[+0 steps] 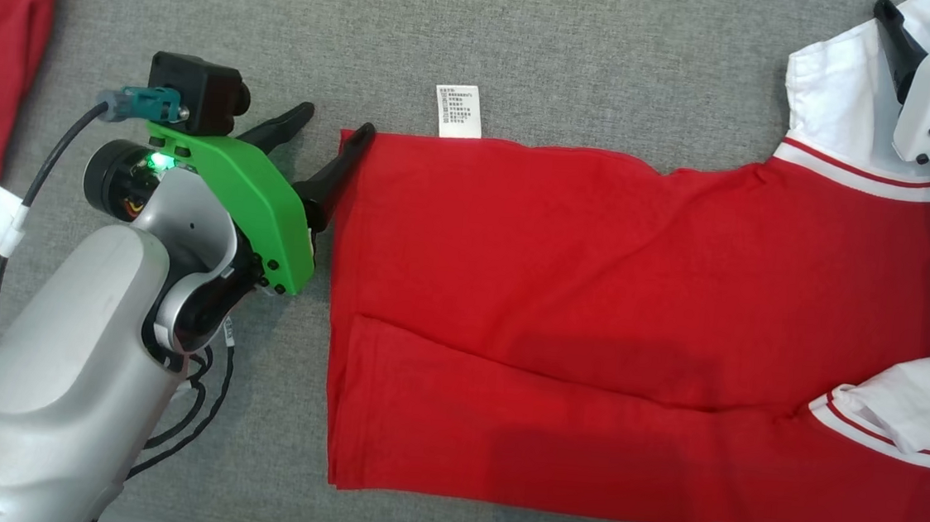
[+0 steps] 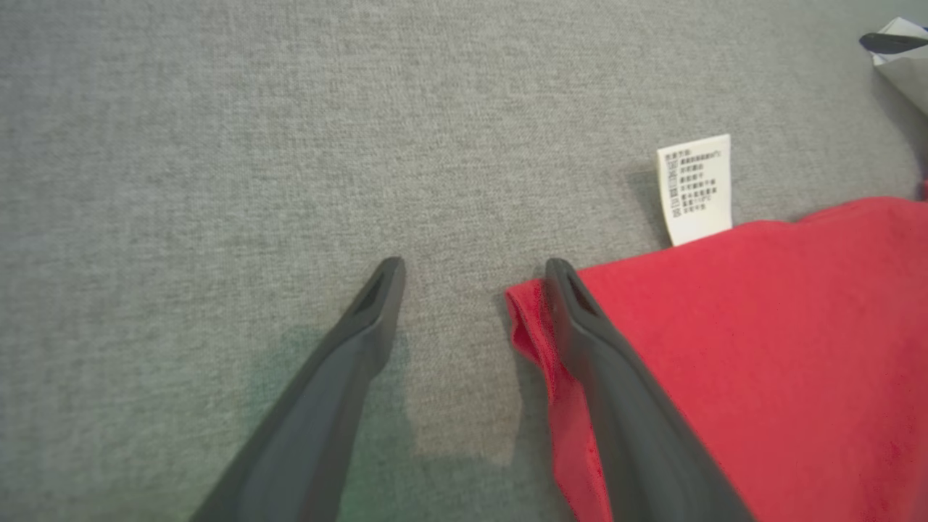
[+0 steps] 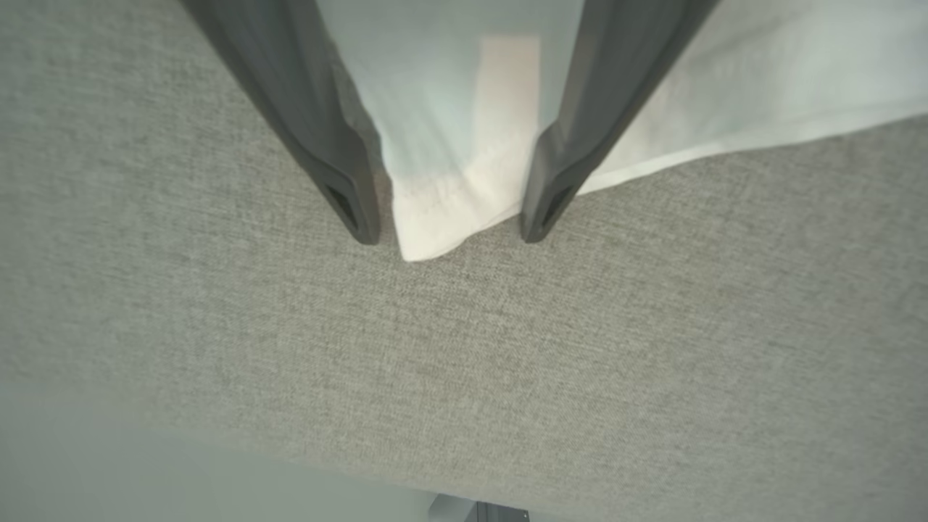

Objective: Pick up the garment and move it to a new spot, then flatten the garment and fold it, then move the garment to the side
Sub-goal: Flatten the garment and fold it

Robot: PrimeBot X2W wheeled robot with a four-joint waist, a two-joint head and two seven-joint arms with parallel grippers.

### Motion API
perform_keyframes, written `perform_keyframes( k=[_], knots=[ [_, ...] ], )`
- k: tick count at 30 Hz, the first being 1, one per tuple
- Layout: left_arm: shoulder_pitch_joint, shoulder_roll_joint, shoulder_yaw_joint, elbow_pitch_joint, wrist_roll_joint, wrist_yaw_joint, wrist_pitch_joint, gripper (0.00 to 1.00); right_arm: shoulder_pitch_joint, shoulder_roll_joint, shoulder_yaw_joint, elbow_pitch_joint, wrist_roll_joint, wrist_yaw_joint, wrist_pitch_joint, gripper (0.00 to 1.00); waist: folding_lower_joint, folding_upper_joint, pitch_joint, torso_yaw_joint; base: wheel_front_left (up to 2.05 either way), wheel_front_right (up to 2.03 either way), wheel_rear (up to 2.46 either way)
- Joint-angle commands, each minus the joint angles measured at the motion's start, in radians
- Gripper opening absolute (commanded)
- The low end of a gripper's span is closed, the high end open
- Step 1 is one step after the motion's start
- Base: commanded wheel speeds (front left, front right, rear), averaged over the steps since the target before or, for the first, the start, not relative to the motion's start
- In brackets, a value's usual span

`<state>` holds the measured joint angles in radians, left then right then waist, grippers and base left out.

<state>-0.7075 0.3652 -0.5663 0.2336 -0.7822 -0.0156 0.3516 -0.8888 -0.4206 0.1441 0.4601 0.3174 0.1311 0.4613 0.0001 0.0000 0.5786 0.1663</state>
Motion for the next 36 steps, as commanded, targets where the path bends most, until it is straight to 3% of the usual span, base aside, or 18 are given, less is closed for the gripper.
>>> perform_keyframes(
  k=[1, 20, 21, 22, 23, 24, 25, 31, 36],
  knots=[
    [0.027, 0.002, -0.007, 0.002, -0.024, -0.007, 0.021, 1.00, 0.013, -0.010, 0.017, 0.032, 0.015, -0.001, 0.000, 1.00, -0.0001, 0.0000, 0.010, 0.010, 0.00, 0.00, 0.00],
    [0.082, 0.034, -0.009, -0.105, -0.109, -0.023, 0.091, 1.00, 0.019, -0.025, 0.086, 0.090, 0.080, -0.001, -0.022, 1.00, -0.0001, 0.0000, -0.008, -0.021, 0.00, 0.00, 0.00],
    [0.083, 0.035, -0.010, -0.103, -0.108, -0.021, 0.093, 1.00, 0.018, -0.025, 0.092, 0.090, 0.083, -0.001, -0.021, 0.83, -0.0001, 0.0000, -0.007, -0.021, 0.00, 0.00, 0.00],
    [0.081, 0.033, -0.012, -0.097, -0.106, -0.020, 0.092, 1.00, 0.015, -0.025, 0.100, 0.087, 0.086, -0.001, -0.026, 0.50, -0.0001, 0.0000, -0.006, -0.021, 0.00, 0.00, 0.00],
    [0.075, 0.028, -0.011, -0.090, -0.104, -0.018, 0.086, 0.74, 0.012, -0.026, 0.106, 0.085, 0.088, -0.001, -0.033, 0.25, -0.0001, 0.0000, -0.006, -0.022, 0.00, 0.00, 0.00],
    [0.067, 0.022, -0.005, -0.082, -0.098, -0.016, 0.070, 0.30, 0.010, -0.026, 0.112, 0.086, 0.092, -0.001, -0.037, 0.00, -0.0001, 0.0000, -0.007, -0.022, 0.00, 0.00, 0.00],
    [0.060, 0.016, -0.004, -0.071, -0.096, -0.017, 0.062, 0.00, 0.009, -0.025, 0.121, 0.086, 0.097, -0.001, -0.043, 0.00, -0.0001, 0.0000, -0.008, -0.024, 0.00, 0.00, 0.00],
    [0.059, 0.010, 0.007, -0.038, -0.088, -0.034, 0.006, 0.00, -0.002, -0.022, 0.122, 0.068, 0.149, -0.001, -0.126, 0.00, -0.0001, 0.0000, -0.046, -0.045, 0.00, 0.00, 0.00],
    [0.110, 0.031, 0.024, -0.039, -0.089, -0.022, -0.037, 0.00, 0.053, -0.055, 0.126, 0.009, 0.218, -0.001, -0.202, 0.00, -0.0001, 0.0000, -0.117, -0.081, 0.00, 0.00, 0.00]
  ],
)
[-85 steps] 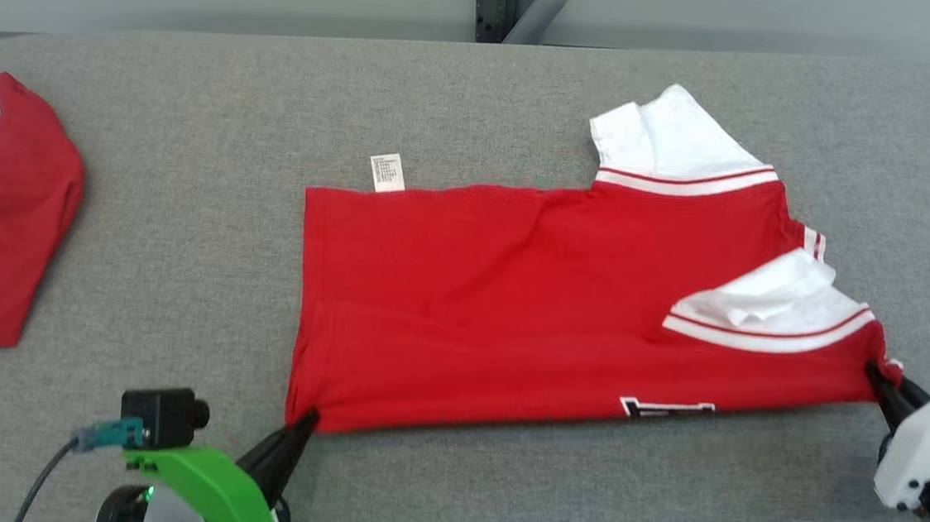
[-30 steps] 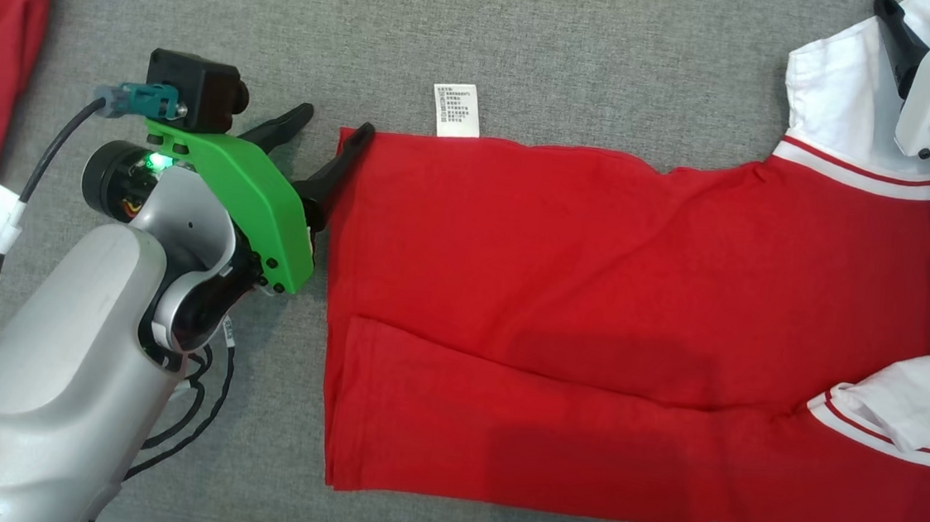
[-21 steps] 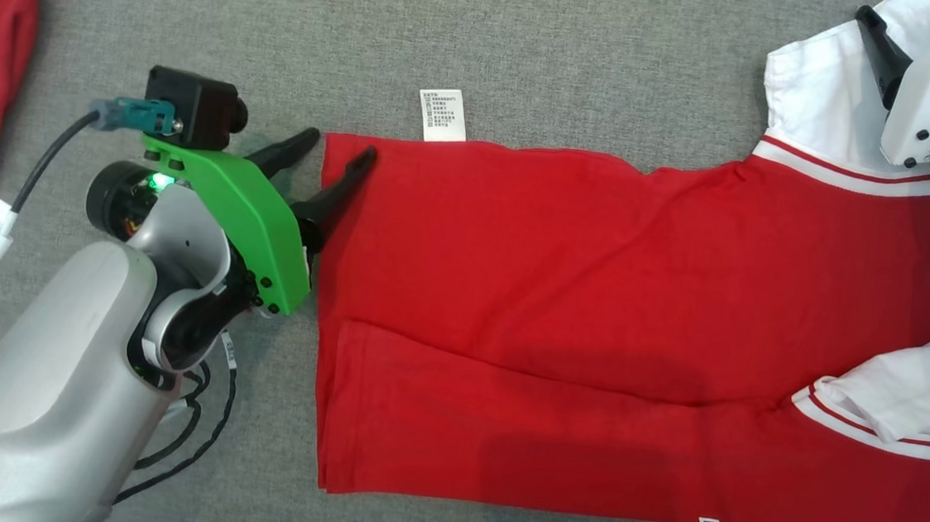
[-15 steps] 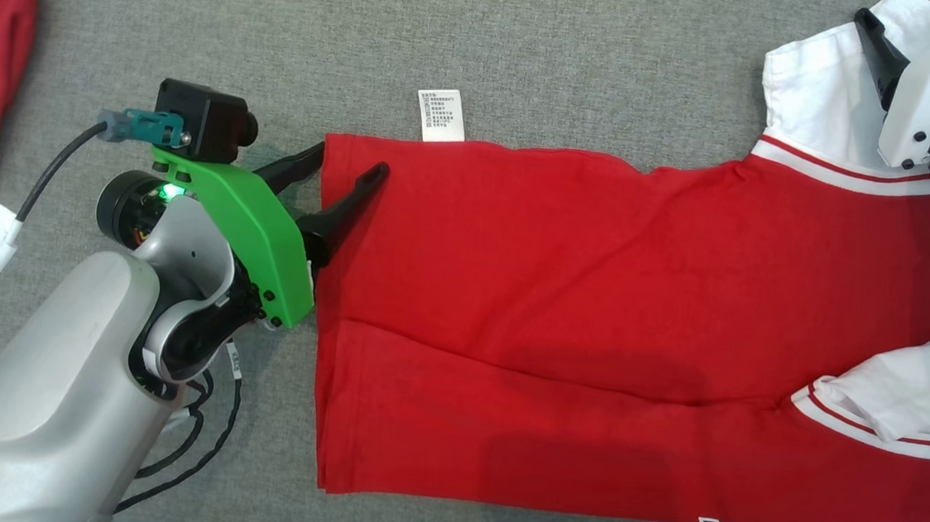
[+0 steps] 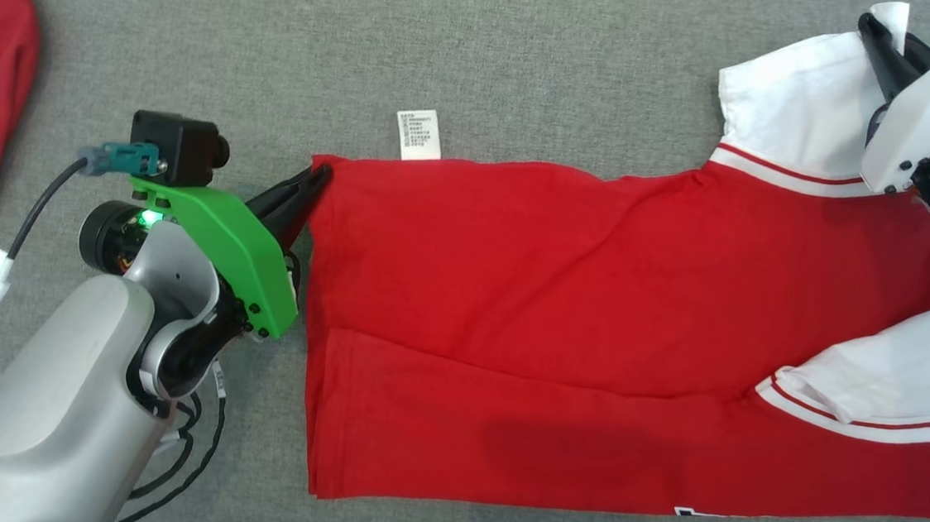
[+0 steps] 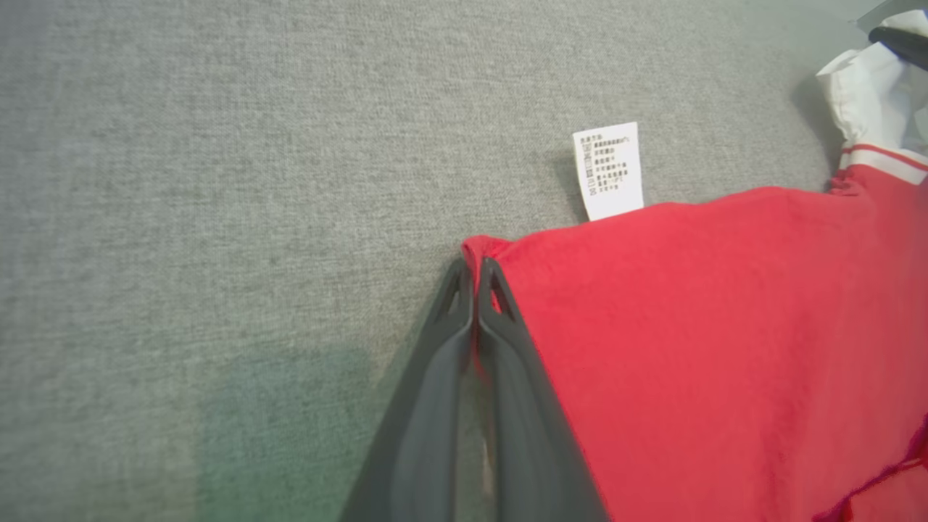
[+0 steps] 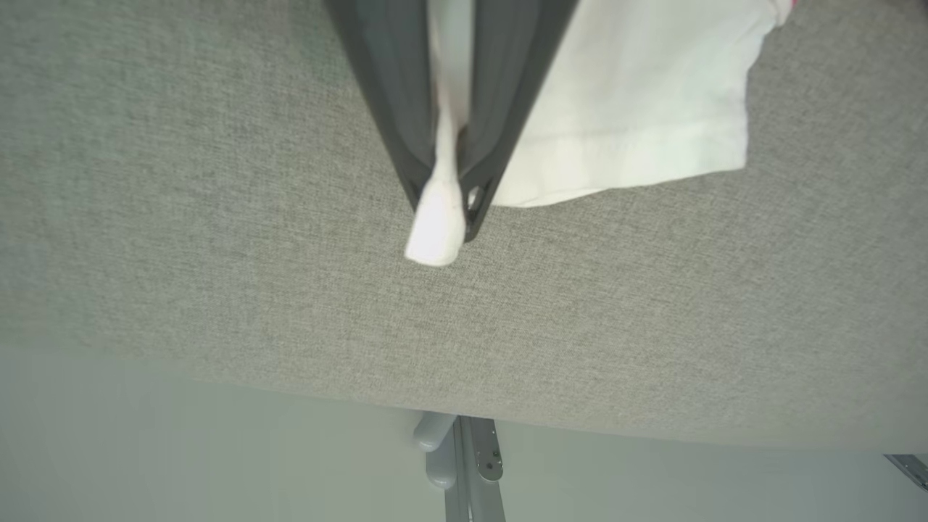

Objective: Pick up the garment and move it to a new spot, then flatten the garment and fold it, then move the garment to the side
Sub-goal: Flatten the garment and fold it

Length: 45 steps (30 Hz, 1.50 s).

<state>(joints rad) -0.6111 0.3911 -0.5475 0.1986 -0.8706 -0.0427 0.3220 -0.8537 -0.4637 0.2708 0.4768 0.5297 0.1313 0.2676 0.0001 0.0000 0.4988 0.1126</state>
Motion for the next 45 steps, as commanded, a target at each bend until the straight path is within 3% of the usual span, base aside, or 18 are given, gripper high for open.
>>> perform_keyframes(
  k=[1, 15, 24, 27, 34, 45],
  knots=[
    [0.025, 0.011, 0.009, -0.009, -0.001, 0.008, -0.012, 0.00, 0.031, -0.020, -0.002, -0.020, 0.016, -0.001, -0.016, 0.00, -0.0001, 0.0000, -0.049, -0.034, 0.00, 0.00, 0.00],
    [0.271, 0.076, 0.019, -0.204, 0.003, 0.065, -0.100, 0.00, 0.349, -0.077, -0.047, -0.326, 0.140, -0.001, -0.082, 0.00, -0.0001, 0.0000, -0.206, -0.123, 0.00, 0.00, 0.00],
    [0.529, 0.152, 0.031, -0.416, 0.012, 0.137, -0.167, 0.00, 0.661, -0.033, -0.148, -0.521, 0.152, -0.001, -0.056, 0.00, -0.0001, 0.0000, -0.244, -0.183, 0.00, 0.00, 0.00],
    [0.600, 0.163, 0.029, -0.454, 0.001, 0.150, -0.183, 0.00, 0.718, -0.004, -0.158, -0.531, 0.142, -0.001, -0.051, 0.00, -0.0001, 0.0000, -0.247, -0.203, 0.00, 0.00, 0.00],
    [0.684, 0.212, 0.039, -0.478, -0.014, 0.133, -0.201, 0.00, 0.731, 0.031, -0.139, -0.451, 0.119, -0.001, -0.067, 0.00, -0.0001, 0.0000, -0.253, -0.215, 0.00, 0.00, 0.00],
    [0.724, 0.258, 0.054, -0.506, -0.076, 0.084, -0.188, 0.00, 0.750, 0.011, -0.145, -0.420, 0.147, -0.001, -0.087, 0.00, -0.0001, 0.0000, -0.260, -0.190, 0.00, 0.00, 0.00]
  ],
)
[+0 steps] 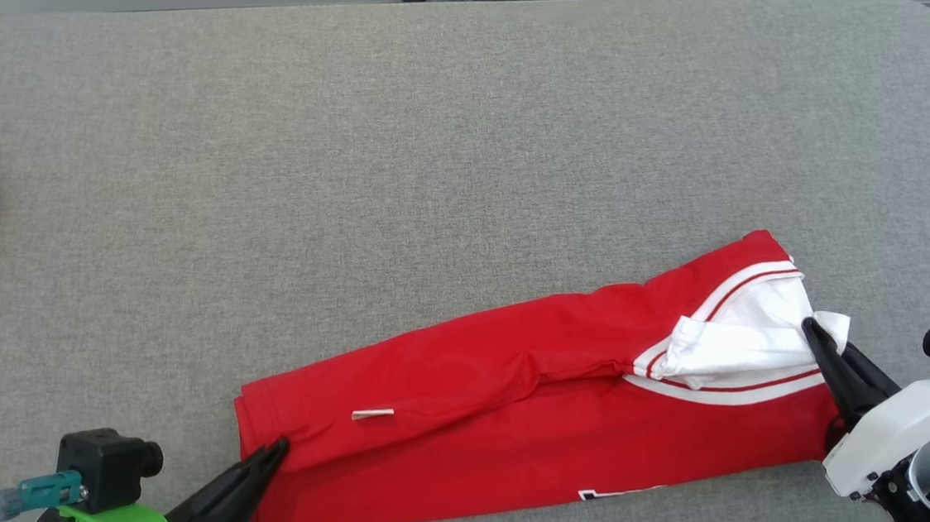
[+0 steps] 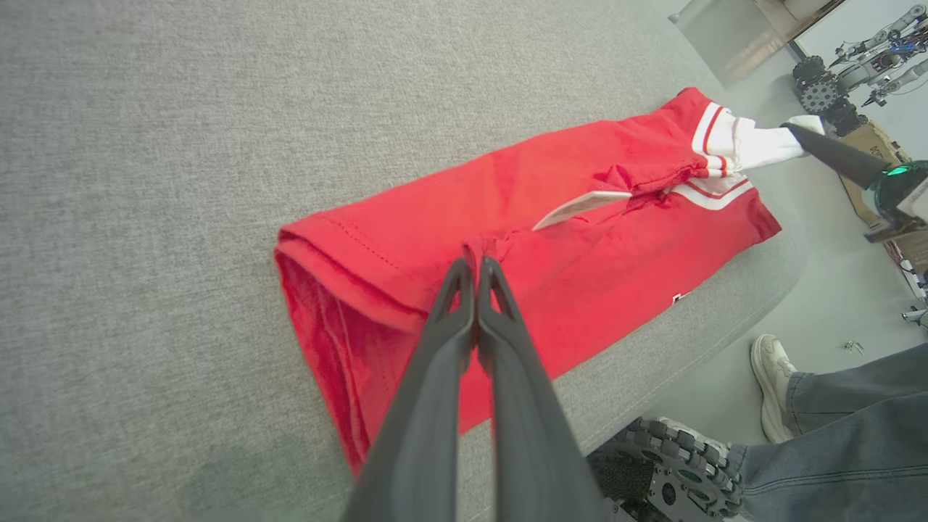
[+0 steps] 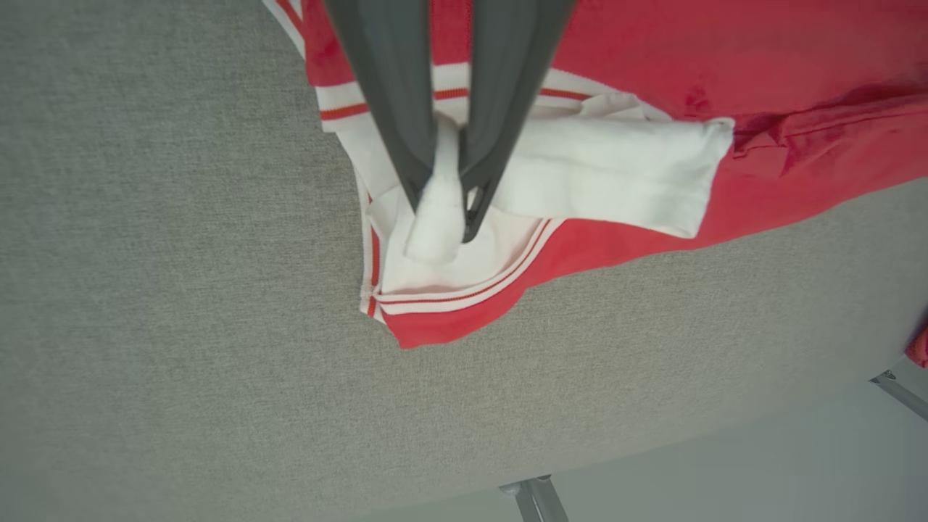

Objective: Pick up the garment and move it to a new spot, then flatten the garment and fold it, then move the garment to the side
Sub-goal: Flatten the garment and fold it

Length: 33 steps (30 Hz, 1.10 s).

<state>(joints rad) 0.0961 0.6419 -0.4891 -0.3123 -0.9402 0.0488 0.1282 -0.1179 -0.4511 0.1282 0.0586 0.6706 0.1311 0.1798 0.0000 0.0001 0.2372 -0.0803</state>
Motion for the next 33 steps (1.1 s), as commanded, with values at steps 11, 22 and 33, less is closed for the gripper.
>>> perform_keyframes(
  k=[11, 22, 33],
  knots=[
    [0.002, -0.007, 0.021, 0.058, -0.037, -0.020, -0.026, 0.00, 0.050, -0.016, -0.047, -0.024, 0.025, -0.001, 0.003, 0.00, 0.0000, -0.0001, 0.007, 0.011, 0.00, 0.00, 0.00],
    [0.005, -0.017, -0.001, 0.082, -0.027, -0.012, -0.009, 0.00, 0.080, 0.029, -0.044, -0.028, 0.015, -0.001, 0.027, 0.00, 0.0000, -0.0001, 0.024, 0.003, 0.00, 0.00, 0.00],
    [-0.010, -0.034, 0.011, 0.148, -0.037, -0.021, -0.045, 0.00, 0.106, 0.049, -0.075, -0.066, 0.029, -0.001, 0.022, 0.00, 0.0000, -0.0001, 0.024, -0.002, 0.00, 0.00, 0.00]
  ],
)
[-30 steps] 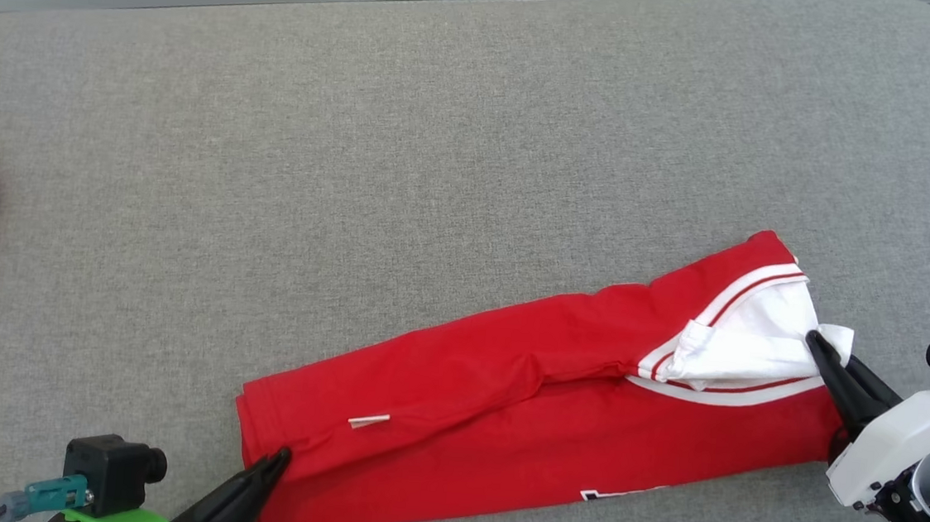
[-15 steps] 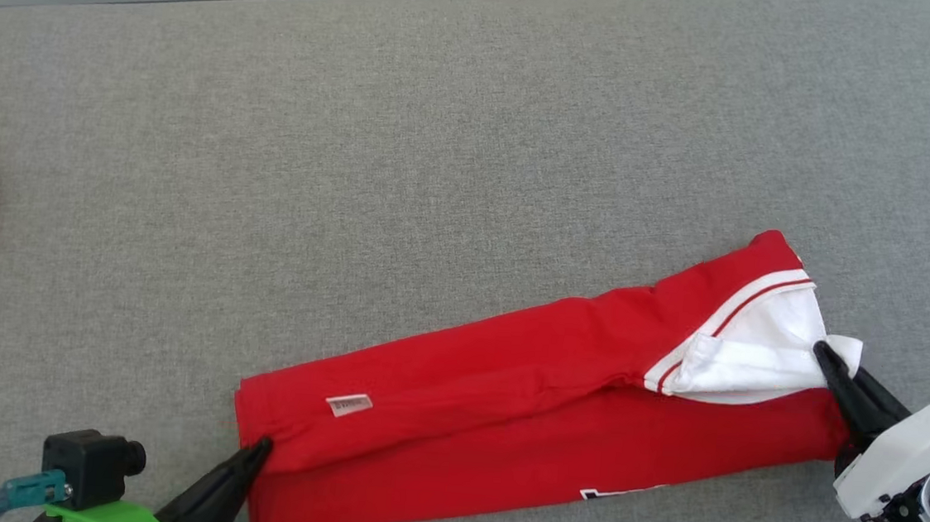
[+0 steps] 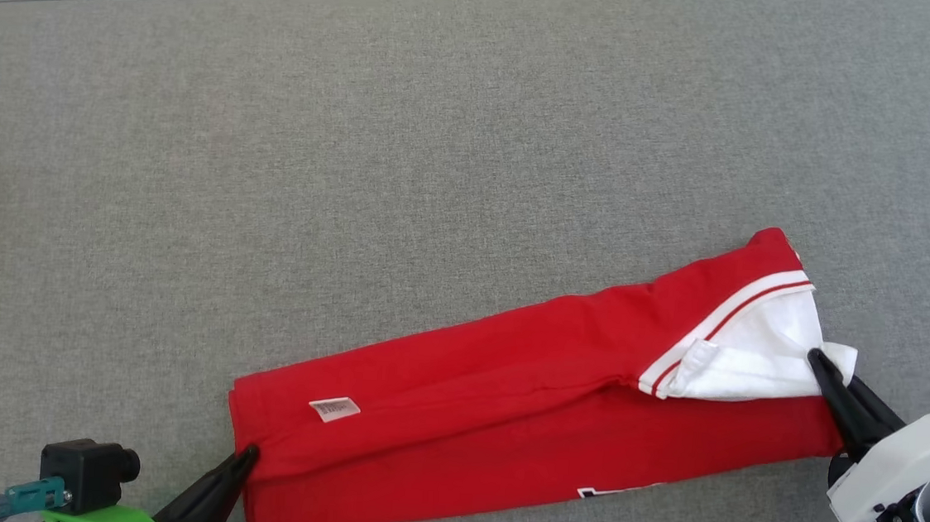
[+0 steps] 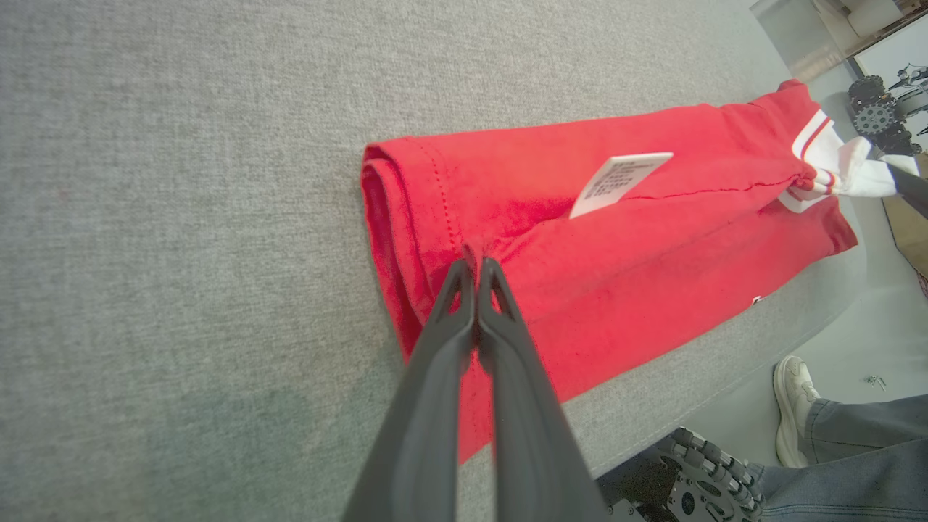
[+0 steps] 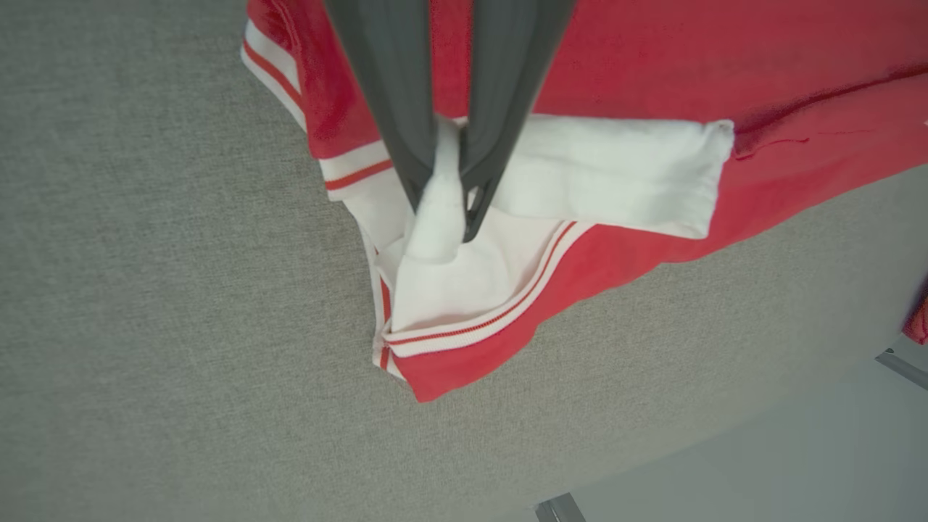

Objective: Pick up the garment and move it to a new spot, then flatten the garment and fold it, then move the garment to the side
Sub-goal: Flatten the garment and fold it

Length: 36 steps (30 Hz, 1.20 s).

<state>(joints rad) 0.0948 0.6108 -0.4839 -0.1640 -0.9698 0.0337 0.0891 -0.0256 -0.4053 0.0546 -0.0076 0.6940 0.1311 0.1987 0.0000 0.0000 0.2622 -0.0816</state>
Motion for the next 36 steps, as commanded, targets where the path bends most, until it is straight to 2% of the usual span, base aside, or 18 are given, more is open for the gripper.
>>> perform_keyframes(
  k=[1, 7, 8, 9, 10, 11, 18, 21, 23, 28, 36],
  knots=[
    [-0.008, -0.003, 0.008, 0.001, -0.006, -0.005, -0.008, 0.00, 0.020, 0.003, -0.002, 0.006, -0.001, -0.001, 0.007, 0.00, 0.0000, 0.0000, -0.001, 0.000, 0.00, 0.00, 0.00],
    [-0.002, 0.006, -0.007, 0.024, 0.016, 0.002, 0.000, 0.00, 0.004, 0.023, 0.017, 0.079, -0.029, -0.001, 0.008, 0.00, 0.0000, 0.0000, -0.003, -0.003, 0.00, 0.00, 0.00],
    [-0.009, -0.003, -0.014, 0.034, 0.018, 0.003, -0.006, 0.15, -0.009, 0.028, 0.024, 0.111, -0.046, -0.001, -0.004, 0.39, 0.0000, 0.0000, -0.005, -0.003, 0.00, 0.00, 0.00],
    [-0.012, -0.009, -0.018, 0.039, 0.023, 0.005, -0.010, 0.45, -0.011, 0.028, 0.030, 0.124, -0.055, -0.001, -0.011, 0.86, 0.0000, 0.0000, -0.006, -0.001, 0.00, 0.00, 0.00],
    [-0.014, -0.015, -0.022, 0.046, 0.028, 0.005, -0.013, 0.91, -0.016, 0.029, 0.034, 0.138, -0.058, -0.001, -0.015, 1.00, 0.0000, 0.0000, -0.007, 0.000, 0.00, 0.00, 0.00],
    [-0.015, -0.017, -0.027, 0.056, 0.038, 0.005, -0.016, 1.00, -0.020, 0.029, 0.037, 0.150, -0.062, -0.001, -0.019, 1.00, 0.0000, 0.0000, -0.008, 0.002, 0.00, 0.00, 0.00],
    [-0.009, -0.054, -0.034, 0.130, 0.093, 0.031, -0.097, 1.00, -0.002, -0.001, 0.038, 0.207, -0.098, -0.001, -0.047, 1.00, 0.0000, 0.0000, -0.033, 0.017, 0.00, 0.00, 0.00],
    [0.002, -0.064, -0.019, 0.151, 0.106, 0.052, -0.137, 1.00, 0.009, -0.007, 0.021, 0.206, -0.102, -0.001, -0.057, 1.00, 0.0000, 0.0000, -0.049, 0.022, 0.00, 0.00, 0.00],
    [0.020, -0.085, 0.003, 0.169, 0.114, 0.082, -0.188, 1.00, 0.023, -0.009, -0.004, 0.195, -0.105, -0.001, -0.071, 1.00, 0.0000, 0.0000, -0.068, 0.025, 0.00, 0.00, 0.00],
    [0.052, -0.138, 0.060, 0.194, 0.141, 0.150, -0.310, 1.00, 0.067, 0.000, -0.073, 0.156, -0.114, -0.001, -0.086, 1.00, 0.0000, 0.0000, -0.125, 0.039, 0.00, 0.00, 0.00],
    [0.091, -0.233, 0.133, 0.194, 0.287, 0.182, -0.354, 1.00, 0.125, 0.043, -0.129, 0.159, -0.151, -0.001, -0.080, 1.00, 0.0000, 0.0000, -0.199, 0.079, 0.00, 0.00, 0.00]
  ],
)
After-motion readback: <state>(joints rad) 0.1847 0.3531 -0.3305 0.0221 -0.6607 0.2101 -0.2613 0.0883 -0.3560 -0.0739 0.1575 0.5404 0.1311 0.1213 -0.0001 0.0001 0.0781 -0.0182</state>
